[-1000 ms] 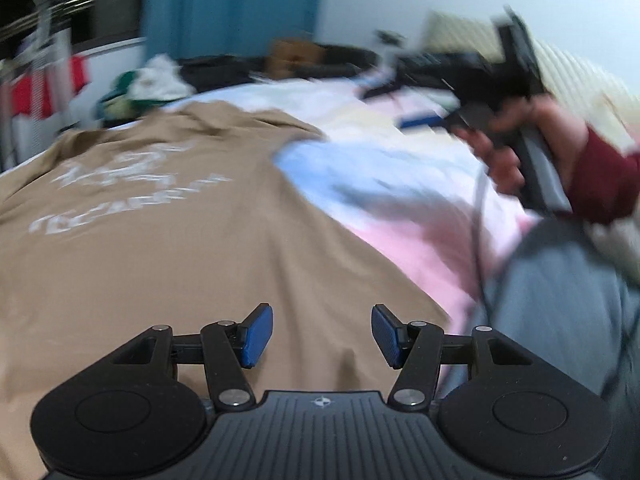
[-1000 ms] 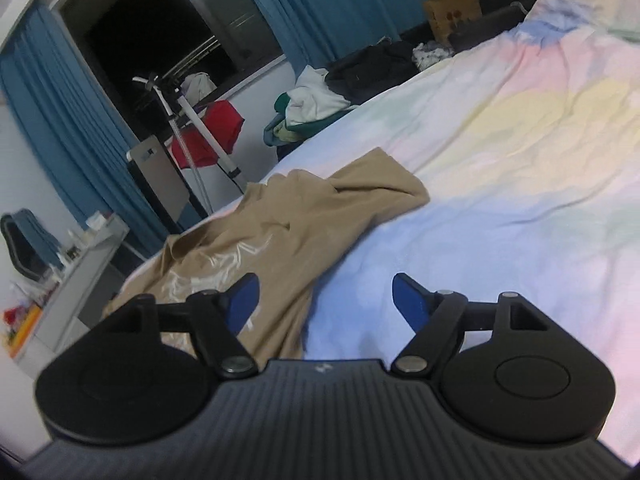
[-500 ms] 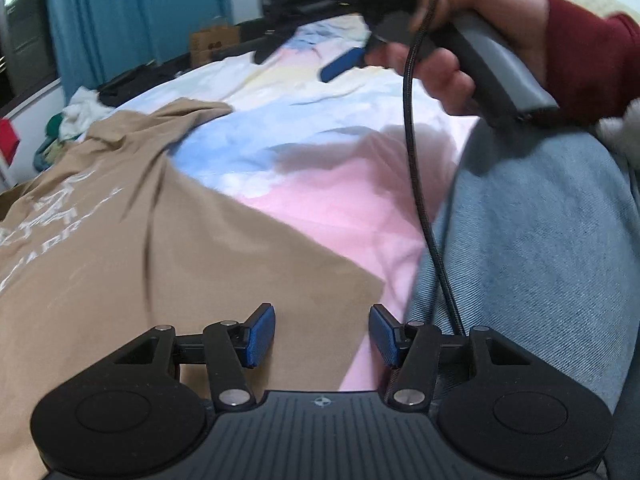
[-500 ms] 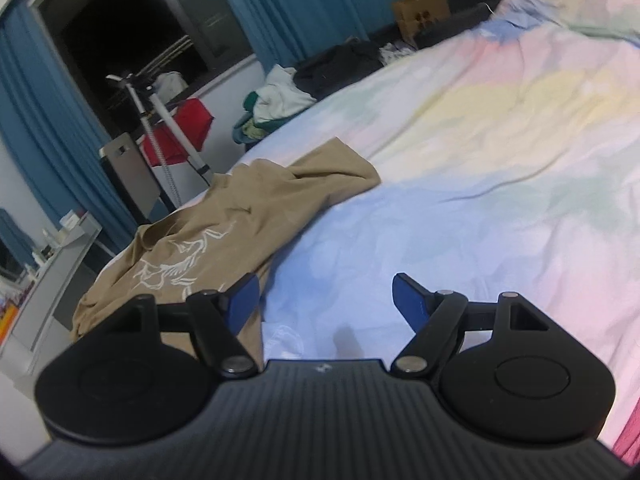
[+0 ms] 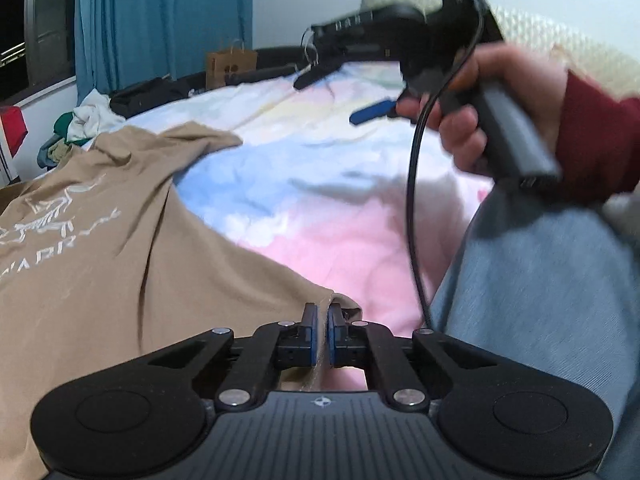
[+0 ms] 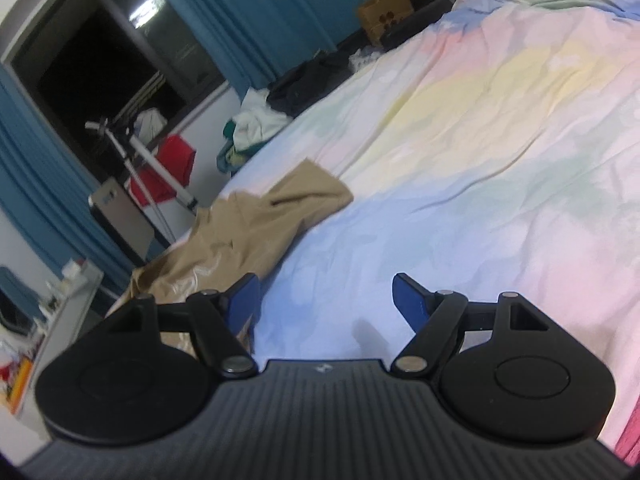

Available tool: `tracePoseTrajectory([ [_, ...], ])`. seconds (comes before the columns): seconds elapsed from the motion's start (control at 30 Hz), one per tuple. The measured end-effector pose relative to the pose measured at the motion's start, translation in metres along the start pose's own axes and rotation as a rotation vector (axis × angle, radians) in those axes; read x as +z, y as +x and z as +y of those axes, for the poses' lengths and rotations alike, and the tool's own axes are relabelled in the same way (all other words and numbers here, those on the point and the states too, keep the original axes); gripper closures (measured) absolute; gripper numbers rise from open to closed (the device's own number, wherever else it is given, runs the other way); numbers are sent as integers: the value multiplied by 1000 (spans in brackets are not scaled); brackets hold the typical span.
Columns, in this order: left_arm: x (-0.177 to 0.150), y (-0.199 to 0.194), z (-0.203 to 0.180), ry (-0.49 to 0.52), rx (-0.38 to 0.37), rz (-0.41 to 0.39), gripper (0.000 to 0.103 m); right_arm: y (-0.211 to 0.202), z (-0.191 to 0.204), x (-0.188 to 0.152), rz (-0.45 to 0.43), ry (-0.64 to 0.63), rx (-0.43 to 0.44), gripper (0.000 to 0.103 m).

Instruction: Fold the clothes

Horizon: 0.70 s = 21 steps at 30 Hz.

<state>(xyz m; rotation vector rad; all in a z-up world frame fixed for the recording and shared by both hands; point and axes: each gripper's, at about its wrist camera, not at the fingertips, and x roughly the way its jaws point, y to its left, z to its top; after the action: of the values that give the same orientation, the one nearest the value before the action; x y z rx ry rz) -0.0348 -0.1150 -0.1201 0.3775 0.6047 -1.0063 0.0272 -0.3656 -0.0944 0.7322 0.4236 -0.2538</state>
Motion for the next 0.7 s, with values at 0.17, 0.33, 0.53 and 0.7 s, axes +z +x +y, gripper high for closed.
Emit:
tracePoseTrajectory([
  [0.17,18,-7,-12,0,-53,-27,101,-7,-4,5,-55,10,9,26],
  [0.33,7,19,-14,-30,-75,55,101,-5,-4,7,-59,4,33,26],
  [0.53,-3,26,-10,-80,-56,91,96,-1,1,4,-29,-16,94,26],
  [0.7,5,-2,-3,-130,-1,52,53,-2,0,5,-34,4,145,26],
])
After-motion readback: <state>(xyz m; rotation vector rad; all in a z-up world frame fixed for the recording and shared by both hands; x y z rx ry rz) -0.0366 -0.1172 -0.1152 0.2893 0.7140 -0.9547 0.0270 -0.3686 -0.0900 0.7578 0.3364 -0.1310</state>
